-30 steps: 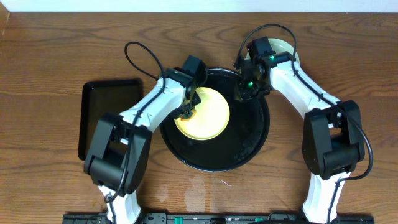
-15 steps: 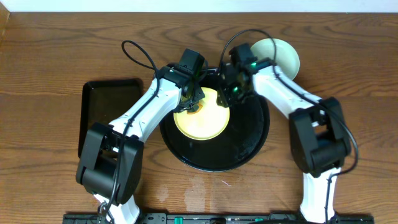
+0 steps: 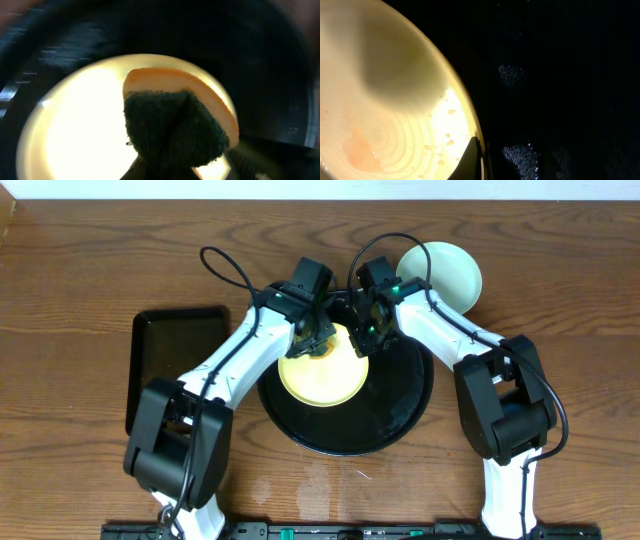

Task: Clean dirty plates on tray and stack at the side
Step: 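Scrub the yellow plate with the sponge in the left gripper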

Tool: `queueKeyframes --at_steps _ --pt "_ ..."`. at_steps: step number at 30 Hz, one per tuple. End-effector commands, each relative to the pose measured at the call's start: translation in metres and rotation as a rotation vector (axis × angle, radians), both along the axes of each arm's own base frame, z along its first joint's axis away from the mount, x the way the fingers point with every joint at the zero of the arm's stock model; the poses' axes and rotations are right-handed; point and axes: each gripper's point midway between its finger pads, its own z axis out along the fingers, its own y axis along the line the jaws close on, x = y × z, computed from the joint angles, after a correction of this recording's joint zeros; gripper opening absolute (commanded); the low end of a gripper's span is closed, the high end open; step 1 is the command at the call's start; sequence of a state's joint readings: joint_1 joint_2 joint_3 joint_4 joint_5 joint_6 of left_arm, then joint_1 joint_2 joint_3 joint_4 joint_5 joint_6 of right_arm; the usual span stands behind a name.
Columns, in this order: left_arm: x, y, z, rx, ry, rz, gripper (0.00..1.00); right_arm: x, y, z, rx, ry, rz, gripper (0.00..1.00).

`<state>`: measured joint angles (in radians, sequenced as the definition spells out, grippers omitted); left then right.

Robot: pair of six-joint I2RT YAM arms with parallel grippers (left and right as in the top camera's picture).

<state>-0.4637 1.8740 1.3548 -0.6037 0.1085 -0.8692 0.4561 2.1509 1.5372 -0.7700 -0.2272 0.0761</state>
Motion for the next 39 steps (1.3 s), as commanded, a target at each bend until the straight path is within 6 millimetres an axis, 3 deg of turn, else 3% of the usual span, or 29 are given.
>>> queueKeyframes --at_steps 1,4,10,14,18,24,28,31,34,39 --pt "-0.015 -0.024 -0.023 -0.046 0.076 -0.020 0.07 -0.007 -0.004 -0.013 -0.043 0.032 -0.018 0.01" --pt "-0.022 -0.027 -0.037 -0.031 0.115 -0.012 0.08 -0.007 -0.005 -0.013 -0.044 0.034 -0.021 0.01" --pt "-0.036 -0.011 -0.056 0.029 0.207 0.012 0.08 -0.004 -0.016 -0.014 -0.062 0.041 -0.054 0.01" --pt "-0.048 0.031 -0.063 0.191 0.264 0.094 0.07 -0.002 -0.027 -0.014 -0.067 0.055 -0.079 0.01" --pt "-0.048 0.070 -0.061 0.328 0.268 0.149 0.07 0.000 -0.037 -0.014 -0.071 0.067 -0.101 0.01" --pt "-0.027 0.094 -0.041 0.323 0.214 0.171 0.07 0.000 -0.043 -0.015 -0.076 0.076 -0.113 0.01" --pt "0.005 0.083 -0.010 0.246 0.057 0.103 0.07 0.000 -0.041 -0.014 -0.074 0.073 -0.109 0.01" --pt "0.019 0.046 0.002 0.083 -0.016 -0.037 0.08 0.000 -0.039 -0.014 -0.071 0.069 -0.107 0.01" --pt "0.013 0.020 -0.001 -0.047 0.022 -0.060 0.07 0.000 -0.038 -0.014 -0.069 0.069 -0.105 0.01" --pt "-0.009 0.005 -0.029 -0.059 0.120 -0.064 0.07 0.000 -0.037 -0.014 -0.065 0.071 -0.105 0.01"
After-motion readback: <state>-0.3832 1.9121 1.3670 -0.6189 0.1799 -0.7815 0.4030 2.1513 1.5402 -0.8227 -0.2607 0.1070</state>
